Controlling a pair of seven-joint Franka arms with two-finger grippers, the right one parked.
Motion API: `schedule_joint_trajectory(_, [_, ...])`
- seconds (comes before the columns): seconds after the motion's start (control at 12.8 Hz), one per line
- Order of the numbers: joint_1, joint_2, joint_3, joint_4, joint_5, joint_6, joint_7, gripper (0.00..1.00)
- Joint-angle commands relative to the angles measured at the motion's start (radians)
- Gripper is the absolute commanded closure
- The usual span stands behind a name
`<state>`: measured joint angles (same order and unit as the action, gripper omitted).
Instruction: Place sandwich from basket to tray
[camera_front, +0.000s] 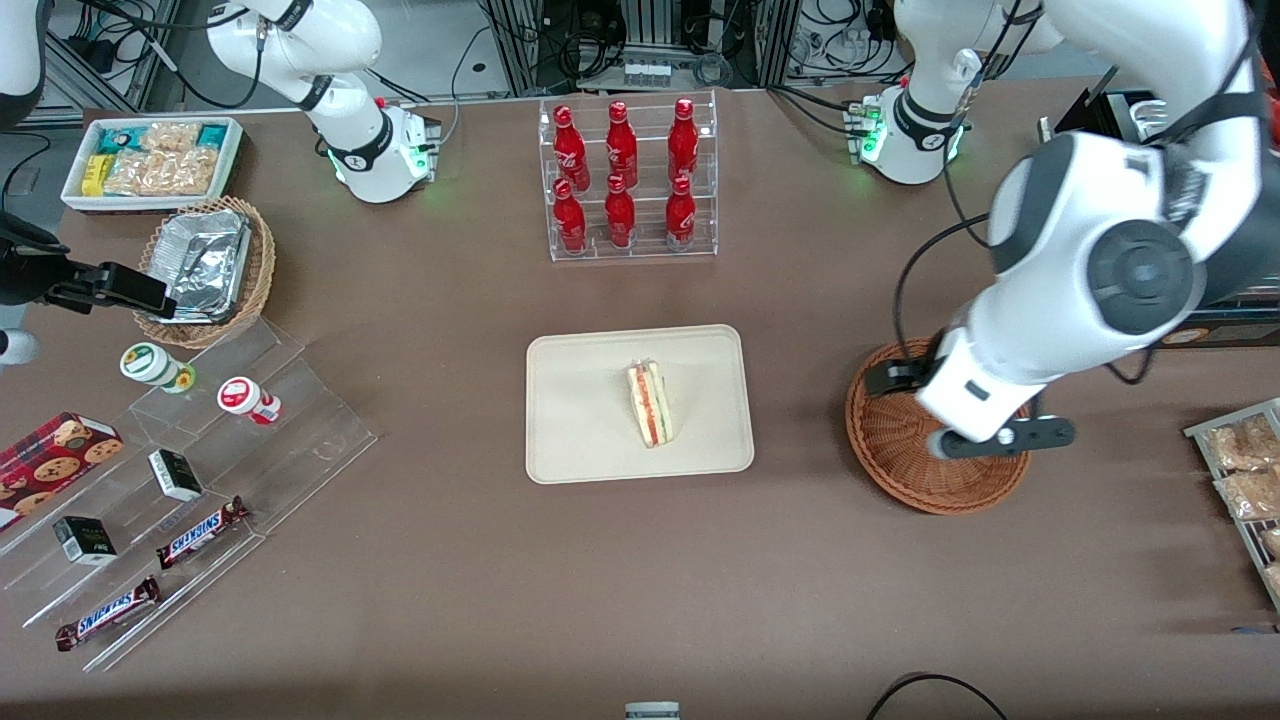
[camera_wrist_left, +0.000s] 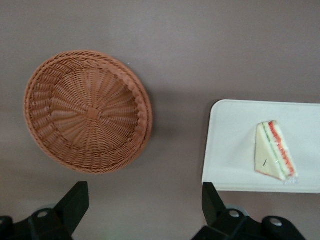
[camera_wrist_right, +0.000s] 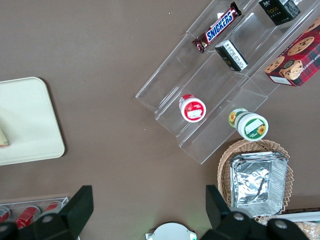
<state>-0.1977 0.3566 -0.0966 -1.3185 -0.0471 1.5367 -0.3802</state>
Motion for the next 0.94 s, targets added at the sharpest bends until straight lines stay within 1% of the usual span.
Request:
schedule_joint_trajectory(0.0, [0.136,-0.186,-0.089,-0.219,-0.016,0.01,0.082,0.0])
schedule_joint_trajectory(0.16, [0.202,-0.289,-0.115,-0.31,-0.014,-0.007,0.145,0.0])
schedule_joint_trajectory(0.23, [0.259,-0.323,-0.152,-0.326,-0.014,-0.042,0.176,0.0])
schedule_joint_trajectory(0.31, [0.288,-0.341,-0.167,-0.323,-0.011,-0.088,0.197,0.0])
schedule_joint_trajectory(0.55, [0.291,-0.393,-0.155,-0.32,-0.008,-0.157,0.202,0.0])
schedule_joint_trajectory(0.7, [0.281,-0.407,-0.12,-0.317,-0.007,-0.185,0.202,0.0])
schedule_joint_trajectory(0.86, [0.281,-0.416,-0.107,-0.3,-0.007,-0.219,0.254,0.0])
